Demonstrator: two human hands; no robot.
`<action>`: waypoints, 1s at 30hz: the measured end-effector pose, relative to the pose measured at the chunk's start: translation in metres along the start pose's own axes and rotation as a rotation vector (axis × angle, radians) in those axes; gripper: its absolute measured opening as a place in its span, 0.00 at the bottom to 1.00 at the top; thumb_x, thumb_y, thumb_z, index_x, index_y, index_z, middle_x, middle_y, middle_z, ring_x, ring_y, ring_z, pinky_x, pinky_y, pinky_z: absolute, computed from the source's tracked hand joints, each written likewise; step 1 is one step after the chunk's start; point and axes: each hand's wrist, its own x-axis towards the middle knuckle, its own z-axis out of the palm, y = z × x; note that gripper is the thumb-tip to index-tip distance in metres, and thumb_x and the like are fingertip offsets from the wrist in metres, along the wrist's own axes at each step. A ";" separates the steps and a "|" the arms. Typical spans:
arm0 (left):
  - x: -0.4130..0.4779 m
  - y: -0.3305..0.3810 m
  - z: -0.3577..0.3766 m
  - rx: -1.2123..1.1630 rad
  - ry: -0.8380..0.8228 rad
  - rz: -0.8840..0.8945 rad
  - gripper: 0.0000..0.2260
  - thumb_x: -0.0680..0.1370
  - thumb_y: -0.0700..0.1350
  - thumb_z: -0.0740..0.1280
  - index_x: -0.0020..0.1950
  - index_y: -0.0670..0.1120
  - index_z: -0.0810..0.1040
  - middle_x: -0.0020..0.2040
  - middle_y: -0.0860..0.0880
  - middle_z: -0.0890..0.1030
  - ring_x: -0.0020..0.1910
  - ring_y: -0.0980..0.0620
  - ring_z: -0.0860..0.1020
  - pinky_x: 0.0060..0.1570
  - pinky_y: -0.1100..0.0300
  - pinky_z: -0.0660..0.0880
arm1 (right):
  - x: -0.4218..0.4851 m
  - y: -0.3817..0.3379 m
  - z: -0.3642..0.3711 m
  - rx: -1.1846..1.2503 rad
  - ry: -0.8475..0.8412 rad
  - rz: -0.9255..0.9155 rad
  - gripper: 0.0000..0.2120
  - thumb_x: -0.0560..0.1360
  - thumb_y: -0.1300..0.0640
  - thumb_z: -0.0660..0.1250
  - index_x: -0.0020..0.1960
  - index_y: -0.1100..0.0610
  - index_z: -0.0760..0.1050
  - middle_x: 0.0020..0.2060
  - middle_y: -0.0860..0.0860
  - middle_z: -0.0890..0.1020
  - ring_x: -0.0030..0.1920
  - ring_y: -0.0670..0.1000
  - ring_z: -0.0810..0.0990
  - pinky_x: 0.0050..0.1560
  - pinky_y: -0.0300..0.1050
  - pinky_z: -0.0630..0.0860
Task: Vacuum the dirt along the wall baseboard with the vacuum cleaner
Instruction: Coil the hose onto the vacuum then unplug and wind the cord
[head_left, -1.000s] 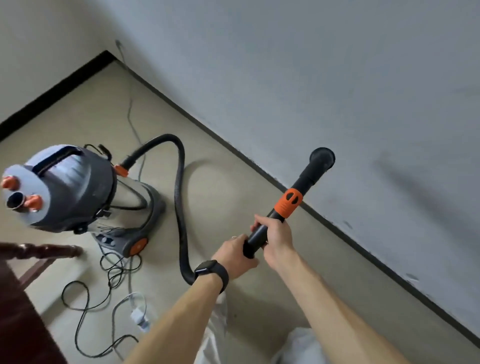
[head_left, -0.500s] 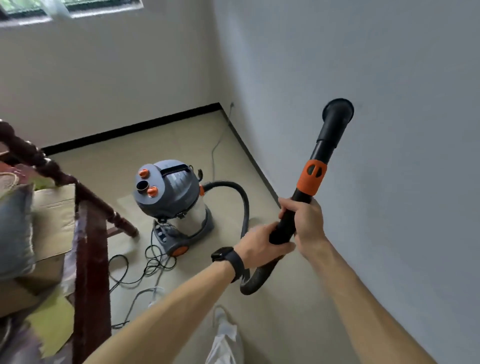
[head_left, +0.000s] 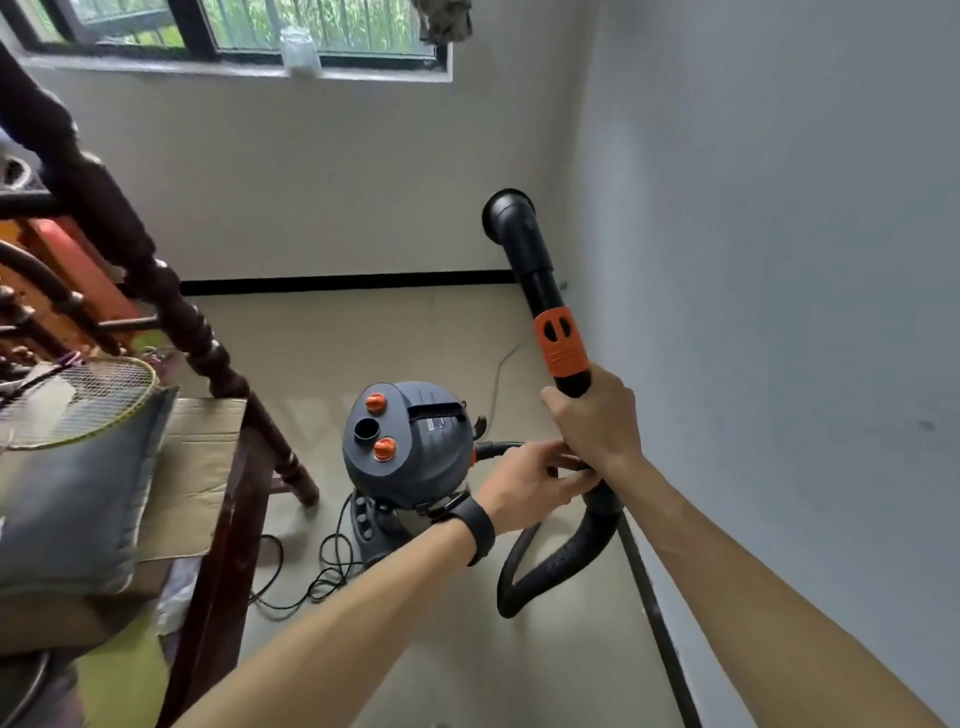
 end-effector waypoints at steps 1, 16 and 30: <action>0.005 -0.005 -0.011 -0.017 0.018 -0.031 0.06 0.79 0.50 0.68 0.54 0.52 0.81 0.51 0.56 0.85 0.39 0.57 0.83 0.45 0.62 0.80 | 0.012 0.002 0.005 -0.008 0.005 0.005 0.15 0.72 0.59 0.70 0.33 0.49 0.66 0.24 0.42 0.75 0.27 0.43 0.73 0.28 0.32 0.66; 0.126 -0.150 -0.169 -0.098 0.525 -0.567 0.04 0.78 0.50 0.68 0.53 0.55 0.79 0.50 0.53 0.82 0.51 0.52 0.81 0.46 0.59 0.77 | 0.230 0.092 0.103 -0.206 -0.254 -0.089 0.16 0.73 0.58 0.72 0.35 0.49 0.66 0.22 0.45 0.72 0.23 0.46 0.72 0.26 0.38 0.64; 0.210 -0.345 -0.231 0.062 0.699 -1.017 0.13 0.78 0.48 0.67 0.61 0.49 0.76 0.61 0.46 0.80 0.62 0.44 0.76 0.61 0.54 0.73 | 0.329 0.168 0.347 -0.390 -0.657 0.028 0.11 0.76 0.45 0.67 0.46 0.50 0.70 0.34 0.52 0.80 0.37 0.59 0.79 0.41 0.52 0.77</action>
